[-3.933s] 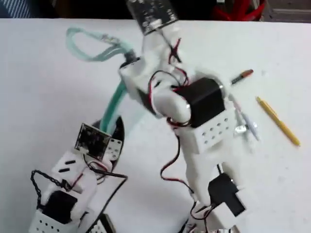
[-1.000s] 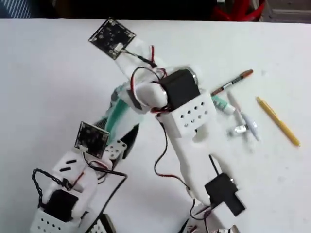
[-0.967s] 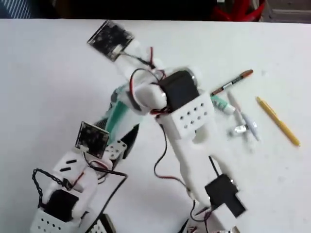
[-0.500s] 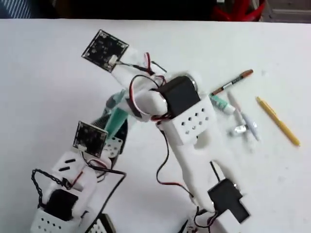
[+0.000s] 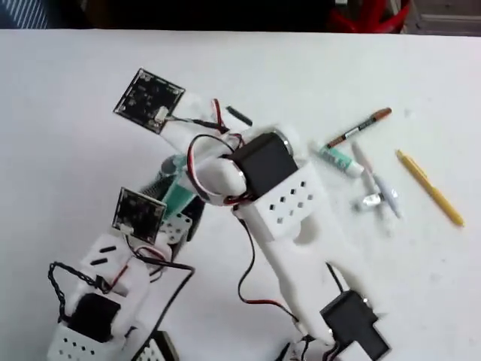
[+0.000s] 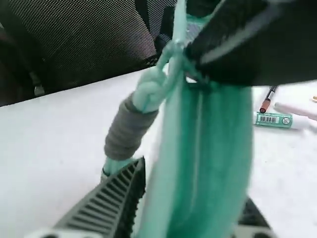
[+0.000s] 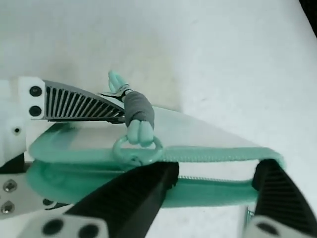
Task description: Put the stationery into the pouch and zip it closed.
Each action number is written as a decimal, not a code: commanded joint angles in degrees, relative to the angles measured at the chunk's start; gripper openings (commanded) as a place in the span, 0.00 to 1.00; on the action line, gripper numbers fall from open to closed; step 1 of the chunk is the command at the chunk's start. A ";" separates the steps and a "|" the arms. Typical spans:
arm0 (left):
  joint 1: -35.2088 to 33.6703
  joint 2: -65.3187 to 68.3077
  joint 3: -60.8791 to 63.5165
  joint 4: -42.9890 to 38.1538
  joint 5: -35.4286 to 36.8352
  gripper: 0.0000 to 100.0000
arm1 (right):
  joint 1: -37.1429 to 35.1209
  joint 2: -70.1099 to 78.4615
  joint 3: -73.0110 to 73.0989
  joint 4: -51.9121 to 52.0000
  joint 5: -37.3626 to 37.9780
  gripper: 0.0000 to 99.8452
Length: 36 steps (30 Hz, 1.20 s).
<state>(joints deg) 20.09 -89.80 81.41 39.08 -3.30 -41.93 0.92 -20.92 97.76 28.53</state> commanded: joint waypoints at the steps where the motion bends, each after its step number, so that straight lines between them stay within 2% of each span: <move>1: -0.48 -0.40 -0.35 -0.09 -0.44 0.19 | -0.22 8.75 1.49 0.48 0.44 0.38; 5: -0.84 -0.40 -0.35 -0.09 -0.44 0.17 | 1.10 6.11 -4.48 0.66 0.53 0.38; 9: -0.84 -0.40 -0.70 -0.62 -0.70 0.02 | 1.89 1.54 -8.97 0.66 0.62 0.38; 18: -0.40 -0.48 -0.79 -0.62 -2.37 0.02 | 1.98 -0.75 -8.97 0.75 0.26 0.37; 23: -0.40 -0.48 -0.79 -0.62 -2.46 0.02 | 1.54 -3.47 -9.49 0.92 0.44 0.22; 29: -0.40 -0.40 -0.70 -0.62 -2.37 0.02 | 1.63 -16.66 -9.49 0.75 0.70 0.04; 36: -0.40 -0.40 -0.62 -0.62 -2.20 0.02 | 1.89 -26.68 -9.05 0.75 0.70 0.02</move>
<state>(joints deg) 19.47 -89.80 81.41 39.08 -5.41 -40.44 -20.44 -29.63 98.55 28.62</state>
